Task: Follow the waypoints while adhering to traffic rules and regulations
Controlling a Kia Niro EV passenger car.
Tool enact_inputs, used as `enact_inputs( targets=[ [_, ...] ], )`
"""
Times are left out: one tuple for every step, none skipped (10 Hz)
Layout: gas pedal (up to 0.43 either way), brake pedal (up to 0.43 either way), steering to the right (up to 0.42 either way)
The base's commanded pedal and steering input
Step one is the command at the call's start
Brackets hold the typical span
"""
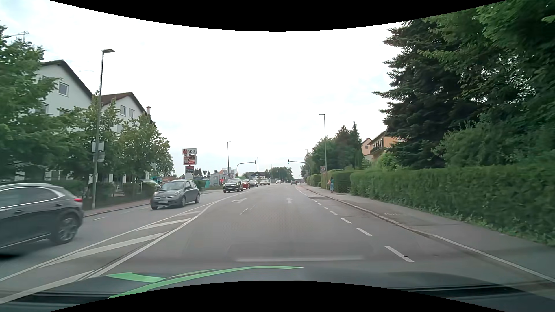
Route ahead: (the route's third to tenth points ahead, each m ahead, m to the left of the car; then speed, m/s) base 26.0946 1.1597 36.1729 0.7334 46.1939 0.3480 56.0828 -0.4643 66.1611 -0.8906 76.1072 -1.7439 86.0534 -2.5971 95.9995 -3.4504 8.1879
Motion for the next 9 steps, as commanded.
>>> enact_inputs(
  targets=[
    [0.197, 0.0, 0.031],
    [0.197, 0.0, 0.021],
    [0.197, 0.0, 0.014],
    [0.197, 0.0, 0.009],
    [0.189, 0.0, 0.007],
    [0.189, 0.0, 0.006],
    [0.189, 0.0, 0.005],
    [0.189, 0.0, 0.005],
    [0.169, 0.0, 0.005]
  ],
)
